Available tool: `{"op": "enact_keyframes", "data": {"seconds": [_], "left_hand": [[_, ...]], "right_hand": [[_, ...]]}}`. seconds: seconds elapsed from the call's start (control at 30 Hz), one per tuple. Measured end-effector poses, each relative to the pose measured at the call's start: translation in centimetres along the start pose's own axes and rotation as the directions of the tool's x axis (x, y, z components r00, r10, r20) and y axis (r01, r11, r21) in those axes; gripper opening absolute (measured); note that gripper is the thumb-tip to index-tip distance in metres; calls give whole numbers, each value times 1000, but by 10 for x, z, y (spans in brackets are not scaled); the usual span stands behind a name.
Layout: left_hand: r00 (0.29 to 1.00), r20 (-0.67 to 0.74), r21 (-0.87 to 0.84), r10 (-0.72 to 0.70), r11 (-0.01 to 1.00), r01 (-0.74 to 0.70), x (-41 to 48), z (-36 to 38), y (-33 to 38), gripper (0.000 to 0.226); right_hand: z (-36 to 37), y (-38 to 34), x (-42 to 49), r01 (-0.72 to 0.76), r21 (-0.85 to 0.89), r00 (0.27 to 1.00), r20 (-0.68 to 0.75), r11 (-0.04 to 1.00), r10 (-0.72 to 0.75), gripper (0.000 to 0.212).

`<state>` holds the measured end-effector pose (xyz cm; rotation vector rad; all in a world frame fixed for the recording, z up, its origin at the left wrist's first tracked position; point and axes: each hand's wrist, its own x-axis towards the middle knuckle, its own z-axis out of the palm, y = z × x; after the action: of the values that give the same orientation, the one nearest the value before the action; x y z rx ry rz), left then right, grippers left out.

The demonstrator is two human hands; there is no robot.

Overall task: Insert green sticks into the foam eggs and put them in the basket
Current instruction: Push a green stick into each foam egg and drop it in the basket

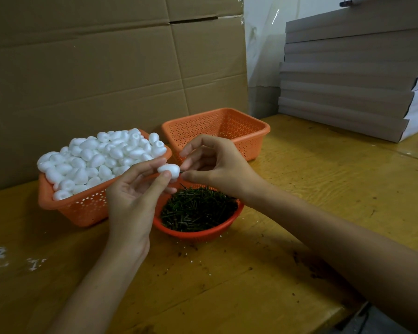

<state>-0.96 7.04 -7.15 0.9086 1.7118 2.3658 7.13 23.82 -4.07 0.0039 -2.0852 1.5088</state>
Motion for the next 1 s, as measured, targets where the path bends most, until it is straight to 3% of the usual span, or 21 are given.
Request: {"op": "enact_keyframes", "data": {"seconds": [0.7,1.0], "left_hand": [[1000,5,-73,0,997,0,0,-1,4,26],[1000,-1,-50,-3,999,3,-1,-1,4,30]], "right_hand": [[0,2,-1,39,-85,999,-29,996,-42,32],[1,4,-1,-37,-43,999,31,998,39,35]]}}
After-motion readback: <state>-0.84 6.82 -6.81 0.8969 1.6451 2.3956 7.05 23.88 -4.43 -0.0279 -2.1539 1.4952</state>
